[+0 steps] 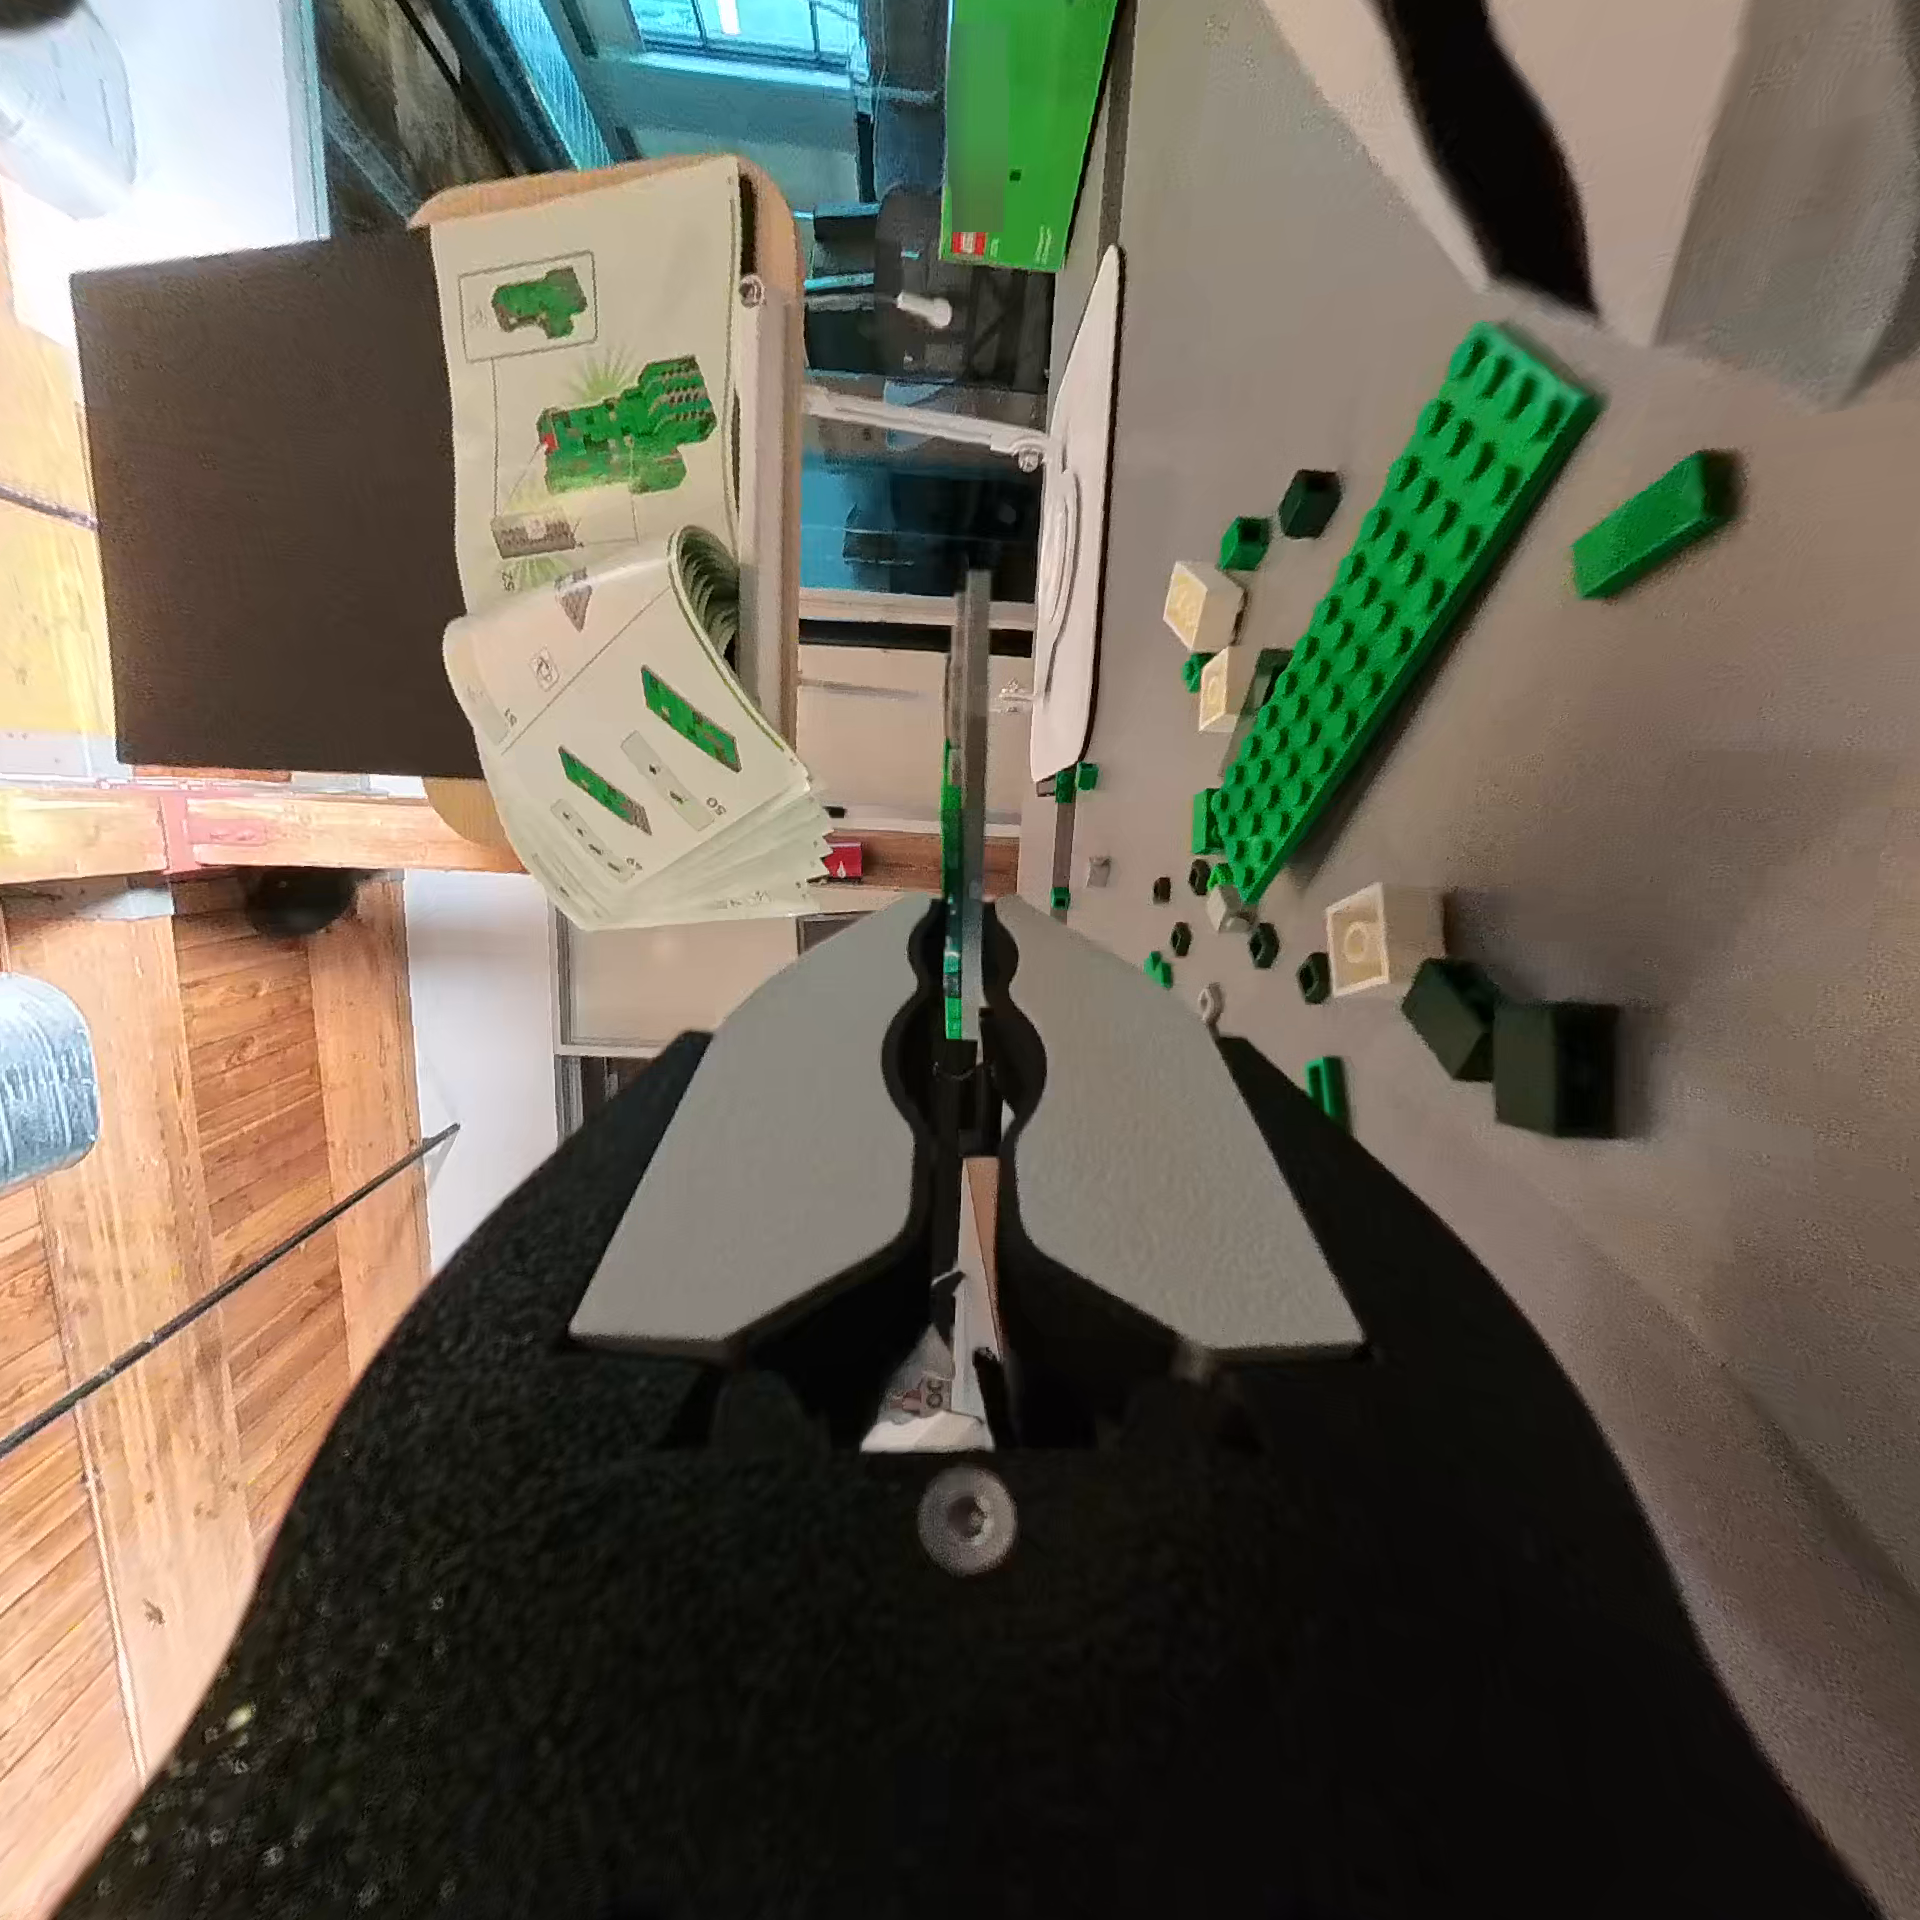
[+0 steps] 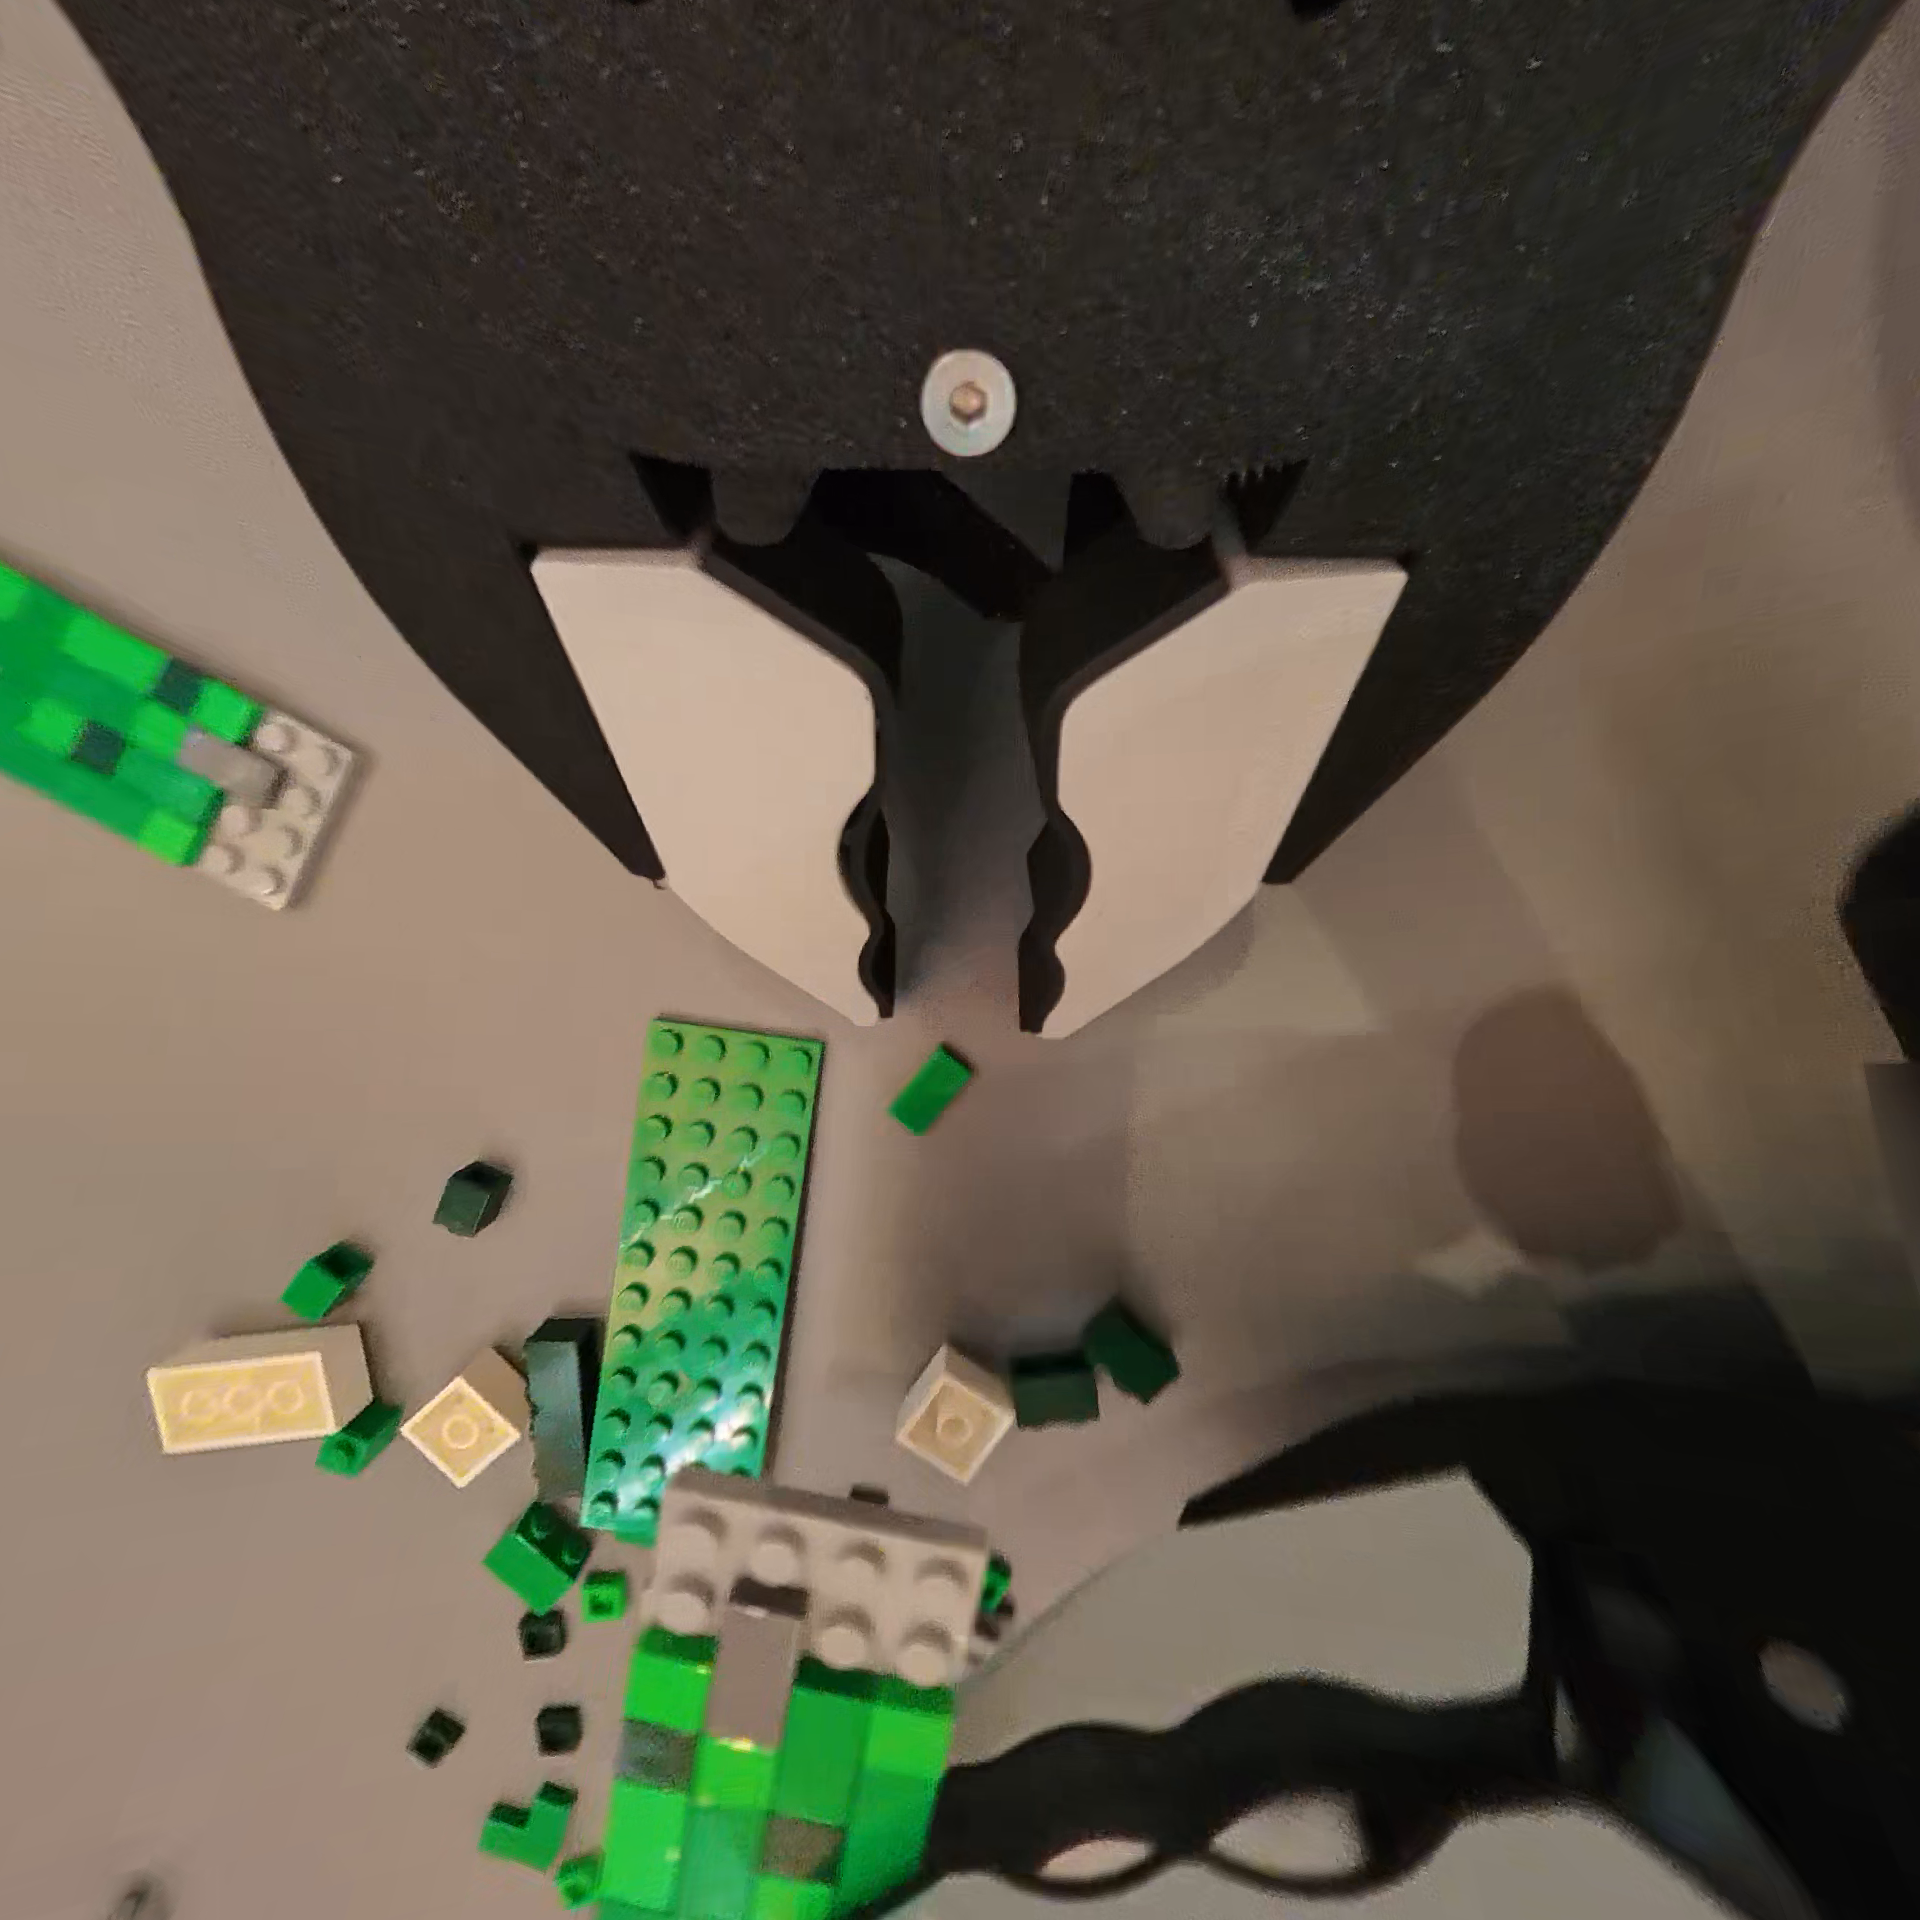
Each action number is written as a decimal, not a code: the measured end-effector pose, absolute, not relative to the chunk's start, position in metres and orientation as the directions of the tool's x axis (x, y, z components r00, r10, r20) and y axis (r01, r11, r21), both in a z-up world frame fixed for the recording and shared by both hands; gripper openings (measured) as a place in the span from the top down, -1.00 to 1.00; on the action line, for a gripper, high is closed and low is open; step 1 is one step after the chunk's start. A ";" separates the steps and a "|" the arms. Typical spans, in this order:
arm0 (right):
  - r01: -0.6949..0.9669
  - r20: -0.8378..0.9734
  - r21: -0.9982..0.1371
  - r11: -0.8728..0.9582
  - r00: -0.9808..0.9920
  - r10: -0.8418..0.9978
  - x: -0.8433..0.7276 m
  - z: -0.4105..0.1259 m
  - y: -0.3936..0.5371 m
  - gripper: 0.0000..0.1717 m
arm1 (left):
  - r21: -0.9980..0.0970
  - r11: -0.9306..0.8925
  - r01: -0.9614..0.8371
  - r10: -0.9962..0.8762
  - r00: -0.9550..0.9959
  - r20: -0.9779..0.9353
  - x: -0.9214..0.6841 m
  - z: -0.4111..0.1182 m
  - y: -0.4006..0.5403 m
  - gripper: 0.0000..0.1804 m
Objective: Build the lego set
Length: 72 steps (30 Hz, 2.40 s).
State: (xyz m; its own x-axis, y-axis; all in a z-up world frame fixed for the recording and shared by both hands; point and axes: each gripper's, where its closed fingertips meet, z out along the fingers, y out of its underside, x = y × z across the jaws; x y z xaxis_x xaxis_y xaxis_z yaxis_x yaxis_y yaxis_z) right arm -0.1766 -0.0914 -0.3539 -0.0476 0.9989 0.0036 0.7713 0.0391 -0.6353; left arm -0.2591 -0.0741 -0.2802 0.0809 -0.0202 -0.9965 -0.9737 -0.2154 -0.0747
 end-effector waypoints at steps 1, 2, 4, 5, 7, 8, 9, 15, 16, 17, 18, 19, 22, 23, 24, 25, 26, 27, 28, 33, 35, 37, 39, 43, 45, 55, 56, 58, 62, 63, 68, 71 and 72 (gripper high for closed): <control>0.762 -0.023 -0.647 -0.021 0.008 1.000 -0.180 -0.353 -0.091 0.75 | -0.075 -0.223 -0.972 -0.015 0.081 -0.997 -0.262 -0.280 -0.075 0.94; 0.760 -0.036 -0.648 -0.061 0.049 0.998 -0.182 -0.353 -0.090 0.76 | -0.077 -0.229 -0.970 -0.012 0.082 -0.997 -0.264 -0.279 -0.075 0.94; 0.763 -0.039 -0.639 -0.092 0.088 0.995 -0.185 -0.356 -0.091 0.74 | -0.084 -0.238 -0.968 -0.011 0.089 -0.996 -0.267 -0.279 -0.076 0.94; 0.767 -0.028 -0.635 -0.090 0.094 0.995 -0.186 -0.357 -0.092 0.74 | -0.085 -0.241 -0.967 -0.011 0.091 -0.996 -0.268 -0.279 -0.076 0.94; 0.773 0.011 -0.631 -0.068 0.096 0.995 -0.189 -0.358 -0.090 0.72 | -0.086 -0.244 -0.966 -0.012 0.092 -0.996 -0.269 -0.279 -0.077 0.94; 0.778 0.029 -0.626 -0.056 0.095 0.995 -0.190 -0.359 -0.090 0.71 | -0.085 -0.245 -0.966 -0.012 0.091 -0.996 -0.270 -0.279 -0.077 0.94; 0.785 0.050 -0.619 -0.040 0.090 0.995 -0.190 -0.359 -0.089 0.71 | -0.083 -0.247 -0.965 -0.012 0.089 -0.996 -0.271 -0.279 -0.078 0.94; 0.795 0.152 -0.604 0.064 0.036 0.988 -0.192 -0.360 -0.090 0.91 | -0.073 -0.249 -0.966 -0.011 0.078 -0.997 -0.270 -0.278 -0.078 0.94; 0.794 0.153 -0.605 0.065 0.035 0.988 -0.192 -0.360 -0.090 0.91 | -0.068 -0.248 -0.966 -0.012 0.073 -0.997 -0.269 -0.277 -0.078 0.94; 0.792 0.147 -0.608 0.060 0.038 0.988 -0.192 -0.360 -0.090 0.91 | -0.063 -0.245 -0.968 -0.013 0.068 -0.998 -0.268 -0.277 -0.078 0.94; 0.789 0.138 -0.612 0.052 0.042 0.990 -0.192 -0.360 -0.089 0.91 | -0.058 -0.240 -0.969 -0.017 0.063 -0.998 -0.266 -0.278 -0.078 0.94; 0.788 0.134 -0.615 0.044 0.049 0.990 -0.191 -0.360 -0.088 0.91 | -0.052 -0.237 -0.970 -0.022 0.059 -0.998 -0.265 -0.279 -0.078 0.94; 0.780 0.128 -0.626 0.015 0.085 0.988 -0.185 -0.356 -0.081 0.91 | -0.044 -0.225 -0.973 -0.032 0.052 -0.998 -0.262 -0.281 -0.077 0.94; 0.770 0.115 -0.638 -0.004 0.100 0.988 -0.183 -0.352 -0.078 0.91 | -0.043 -0.224 -0.974 -0.036 0.052 -0.998 -0.262 -0.282 -0.077 0.94; 0.760 0.101 -0.649 -0.023 0.116 0.988 -0.181 -0.347 -0.075 0.91 | -0.042 -0.221 -0.974 -0.039 0.052 -0.998 -0.262 -0.282 -0.077 0.94; 0.751 0.099 -0.660 -0.035 0.133 0.986 -0.178 -0.341 -0.070 0.91 | -0.040 -0.214 -0.976 -0.043 0.050 -0.998 -0.261 -0.283 -0.077 0.94; 0.742 0.103 -0.669 -0.043 0.149 0.983 -0.176 -0.335 -0.065 0.91 | -0.037 -0.207 -0.978 -0.048 0.048 -0.998 -0.260 -0.284 -0.077 0.94; 0.732 0.104 -0.680 -0.051 0.164 0.981 -0.174 -0.327 -0.060 0.91 | -0.032 -0.200 -0.979 -0.054 0.044 -0.998 -0.258 -0.285 -0.077 0.94; 0.715 0.097 -0.697 -0.059 0.175 0.980 -0.174 -0.318 -0.056 0.91 | -0.027 -0.193 -0.981 -0.058 0.039 -0.998 -0.256 -0.286 -0.076 0.94; 0.636 0.044 -0.771 -0.033 0.105 0.994 -0.182 -0.280 -0.064 0.91 | -0.008 -0.144 -0.990 -0.060 0.016 -0.998 -0.244 -0.288 -0.076 0.94; 0.626 0.045 -0.779 -0.015 0.080 0.996 -0.185 -0.279 -0.068 0.92 | 0.001 -0.124 -0.992 -0.055 0.006 -0.998 -0.239 -0.287 -0.077 0.94; 0.633 0.025 -0.774 -0.014 0.052 0.998 -0.188 -0.283 -0.074 0.91 | 0.003 -0.107 -0.994 -0.046 0.002 -0.999 -0.235 -0.285 -0.077 0.94; 0.645 0.035 -0.764 -0.001 0.043 0.998 -0.189 -0.287 -0.076 0.91 | 0.005 -0.090 -0.996 -0.039 -0.002 -0.999 -0.230 -0.285 -0.078 0.94; 0.662 0.054 -0.749 0.006 0.052 0.997 -0.187 -0.288 -0.075 0.91 | 0.008 -0.070 -0.998 -0.032 -0.006 -0.999 -0.225 -0.284 -0.078 0.94; 0.671 0.045 -0.741 -0.001 0.052 0.998 -0.186 -0.288 -0.076 0.91 | 0.008 -0.068 -0.998 -0.030 -0.006 -1.000 -0.225 -0.283 -0.079 0.94; 0.726 0.032 -0.687 -0.012 0.047 0.998 -0.180 -0.290 -0.078 0.91 | 0.026 -0.057 -0.998 -0.024 -0.025 -0.999 -0.222 -0.283 -0.079 0.94; 0.733 0.034 -0.680 -0.011 0.047 0.998 -0.179 -0.291 -0.078 0.91 | 0.027 -0.056 -0.998 -0.024 -0.025 -0.999 -0.222 -0.283 -0.079 0.94; 0.742 0.038 -0.670 -0.007 0.044 0.998 -0.178 -0.291 -0.078 0.91 | 0.029 -0.053 -0.998 -0.023 -0.028 -0.999 -0.221 -0.283 -0.079 0.94; 0.755 0.037 -0.656 -0.006 0.040 0.999 -0.176 -0.291 -0.079 0.91 | 0.037 -0.042 -0.998 -0.020 -0.036 -0.999 -0.219 -0.283 -0.079 0.94; 0.758 0.034 -0.652 -0.007 0.039 0.999 -0.176 -0.291 -0.079 0.91 | 0.037 -0.040 -0.998 -0.020 -0.037 -0.999 -0.218 -0.283 -0.079 0.94; 0.768 0.030 -0.641 -0.007 0.034 0.999 -0.174 -0.291 -0.080 0.91 | 0.040 -0.033 -0.999 -0.017 -0.039 -0.999 -0.216 -0.282 -0.079 0.94; 0.769 0.025 -0.640 -0.011 0.036 0.999 -0.174 -0.290 -0.080 0.91 | 0.043 -0.030 -0.999 -0.016 -0.042 -0.999 -0.216 -0.283 -0.079 0.94; 0.769 0.024 -0.639 -0.012 0.036 0.999 -0.174 -0.290 -0.080 0.91 | 0.044 -0.029 -0.999 -0.016 -0.044 -0.999 -0.215 -0.283 -0.079 0.94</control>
